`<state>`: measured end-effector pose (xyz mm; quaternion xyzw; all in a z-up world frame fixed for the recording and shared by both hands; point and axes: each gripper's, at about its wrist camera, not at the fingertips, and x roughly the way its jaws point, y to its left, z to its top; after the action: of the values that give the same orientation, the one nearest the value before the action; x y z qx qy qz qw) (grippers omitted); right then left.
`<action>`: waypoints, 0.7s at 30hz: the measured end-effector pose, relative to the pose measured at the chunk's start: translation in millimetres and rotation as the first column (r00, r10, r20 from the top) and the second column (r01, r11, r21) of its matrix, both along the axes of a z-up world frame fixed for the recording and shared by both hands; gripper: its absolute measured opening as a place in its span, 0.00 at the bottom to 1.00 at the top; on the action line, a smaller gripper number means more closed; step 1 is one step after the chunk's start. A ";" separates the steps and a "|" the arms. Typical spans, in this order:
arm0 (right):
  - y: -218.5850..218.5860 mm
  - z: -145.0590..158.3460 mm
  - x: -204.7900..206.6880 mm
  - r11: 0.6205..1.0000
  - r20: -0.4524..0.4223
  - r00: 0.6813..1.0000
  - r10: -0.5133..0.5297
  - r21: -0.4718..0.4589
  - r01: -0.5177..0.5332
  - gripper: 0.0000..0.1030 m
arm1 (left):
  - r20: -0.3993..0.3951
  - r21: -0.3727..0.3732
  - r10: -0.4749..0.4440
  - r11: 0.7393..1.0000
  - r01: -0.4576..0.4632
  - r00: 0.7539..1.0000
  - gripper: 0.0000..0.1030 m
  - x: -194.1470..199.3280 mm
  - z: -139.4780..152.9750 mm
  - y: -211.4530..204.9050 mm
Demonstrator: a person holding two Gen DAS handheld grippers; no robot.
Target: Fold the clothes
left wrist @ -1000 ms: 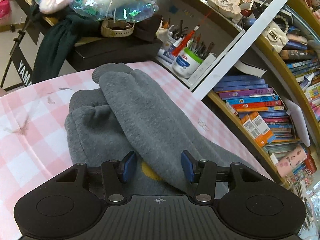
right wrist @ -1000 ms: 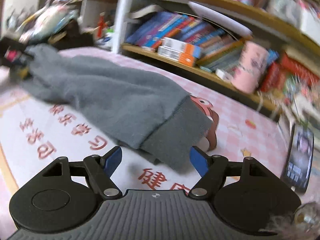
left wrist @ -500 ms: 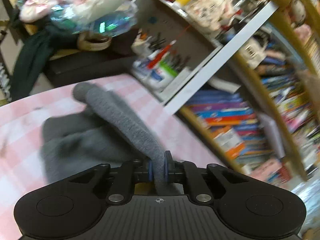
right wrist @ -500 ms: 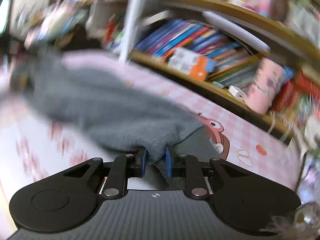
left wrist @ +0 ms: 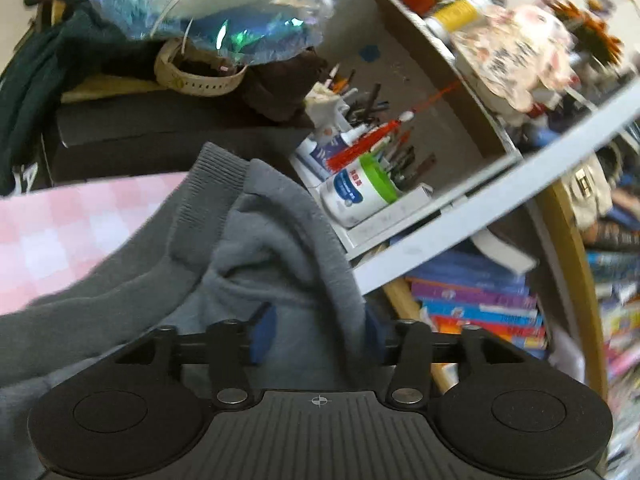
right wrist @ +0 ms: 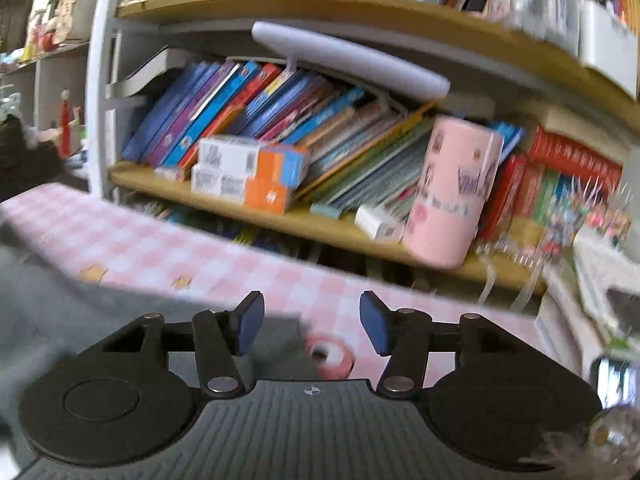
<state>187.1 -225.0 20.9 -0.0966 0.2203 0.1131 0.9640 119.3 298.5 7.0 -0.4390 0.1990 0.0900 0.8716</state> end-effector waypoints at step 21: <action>1.8 -43.7 -107.2 0.976 -0.255 0.951 0.174 0.170 -0.133 0.33 | -0.109 0.299 -0.023 0.953 0.055 0.994 0.69 -157.0 -12.4 -9.2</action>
<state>79.9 -223.1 -22.7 -0.0244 0.3312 0.2162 0.9181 -37.8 289.3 -5.4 -0.2916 0.2366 0.1249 0.9184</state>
